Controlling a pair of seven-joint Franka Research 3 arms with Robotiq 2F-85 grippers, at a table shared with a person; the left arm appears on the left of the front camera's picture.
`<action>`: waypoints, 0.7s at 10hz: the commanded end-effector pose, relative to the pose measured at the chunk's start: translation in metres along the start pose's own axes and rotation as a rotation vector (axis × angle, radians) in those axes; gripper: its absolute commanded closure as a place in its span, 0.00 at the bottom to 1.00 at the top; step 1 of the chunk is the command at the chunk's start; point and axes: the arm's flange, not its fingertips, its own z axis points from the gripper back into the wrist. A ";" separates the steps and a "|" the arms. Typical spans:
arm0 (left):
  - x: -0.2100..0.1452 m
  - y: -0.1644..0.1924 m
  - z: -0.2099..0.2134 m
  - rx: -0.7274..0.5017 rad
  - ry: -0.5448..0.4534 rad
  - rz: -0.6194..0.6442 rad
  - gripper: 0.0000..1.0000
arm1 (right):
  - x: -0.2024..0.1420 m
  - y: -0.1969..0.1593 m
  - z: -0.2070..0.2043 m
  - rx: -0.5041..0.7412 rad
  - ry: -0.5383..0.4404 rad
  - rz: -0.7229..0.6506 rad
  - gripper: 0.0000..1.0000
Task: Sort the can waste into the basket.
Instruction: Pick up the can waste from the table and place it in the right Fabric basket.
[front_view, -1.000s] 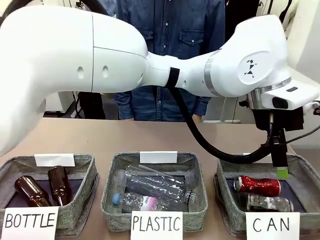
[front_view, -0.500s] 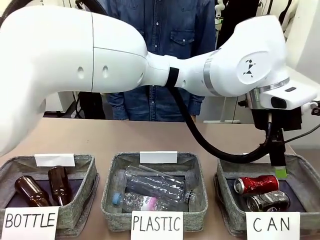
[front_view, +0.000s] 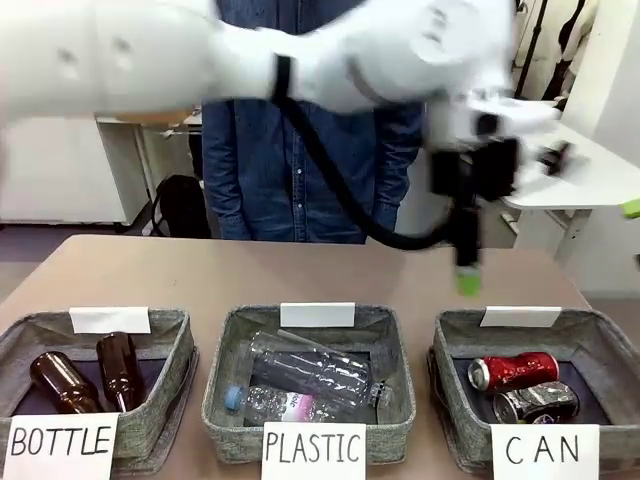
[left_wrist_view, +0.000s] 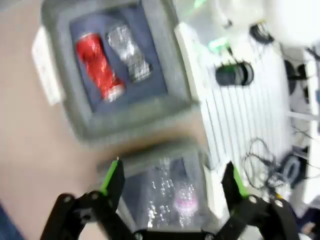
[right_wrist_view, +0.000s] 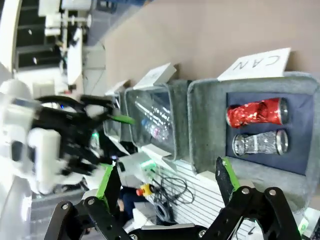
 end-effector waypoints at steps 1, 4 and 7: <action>-0.096 -0.039 0.037 -0.046 -0.026 0.183 0.00 | 0.037 0.022 -0.020 -0.001 0.098 0.052 0.00; -0.223 -0.081 0.075 -0.160 -0.345 0.574 0.00 | 0.058 0.073 -0.078 0.047 0.222 0.089 0.00; -0.311 -0.117 0.071 -0.266 -0.654 0.891 0.00 | 0.052 0.117 -0.118 0.043 0.247 -0.021 0.00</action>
